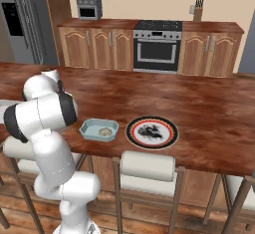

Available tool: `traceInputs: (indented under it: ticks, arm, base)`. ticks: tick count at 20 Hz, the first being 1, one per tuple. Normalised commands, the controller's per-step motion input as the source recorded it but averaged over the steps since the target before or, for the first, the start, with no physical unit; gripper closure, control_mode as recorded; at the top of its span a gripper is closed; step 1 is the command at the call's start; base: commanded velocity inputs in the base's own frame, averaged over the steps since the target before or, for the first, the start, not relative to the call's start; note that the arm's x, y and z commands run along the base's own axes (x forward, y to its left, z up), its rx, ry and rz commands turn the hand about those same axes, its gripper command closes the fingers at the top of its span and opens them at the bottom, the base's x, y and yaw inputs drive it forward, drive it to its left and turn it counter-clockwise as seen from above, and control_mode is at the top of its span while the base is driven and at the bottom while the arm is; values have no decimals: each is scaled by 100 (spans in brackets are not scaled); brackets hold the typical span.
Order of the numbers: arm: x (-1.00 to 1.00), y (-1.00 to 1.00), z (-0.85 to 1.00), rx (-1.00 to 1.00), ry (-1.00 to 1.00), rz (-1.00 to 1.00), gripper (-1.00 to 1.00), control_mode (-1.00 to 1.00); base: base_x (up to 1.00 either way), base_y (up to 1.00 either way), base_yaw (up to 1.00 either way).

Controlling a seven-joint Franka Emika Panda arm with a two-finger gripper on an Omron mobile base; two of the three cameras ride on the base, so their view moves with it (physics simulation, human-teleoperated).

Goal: Place two dumplings into each of the tupperware containers and then place the containers in the fridge.

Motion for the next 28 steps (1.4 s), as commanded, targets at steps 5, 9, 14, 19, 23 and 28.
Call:
traceInputs:
  ticks: [5,9,14,19,23,28]
  arm:
    - [-25,-100,26,3,1,0,100,-100]
    - [-5,-97,0,7,0,0,100,-100]
    - [-1,-70,-18,3,2,-1,100,-100]
    - [24,-2,-20,0,0,-2,100,-100]
    - [0,-9,-27,0,2,0,100,-100]
    - [1,-6,-27,0,1,0,100,-100]
  base:
    - [0,0,0]
    - [0,0,0]
    - [0,0,0]
    - [0,0,0]
    - [0,0,0]
    - [0,0,0]
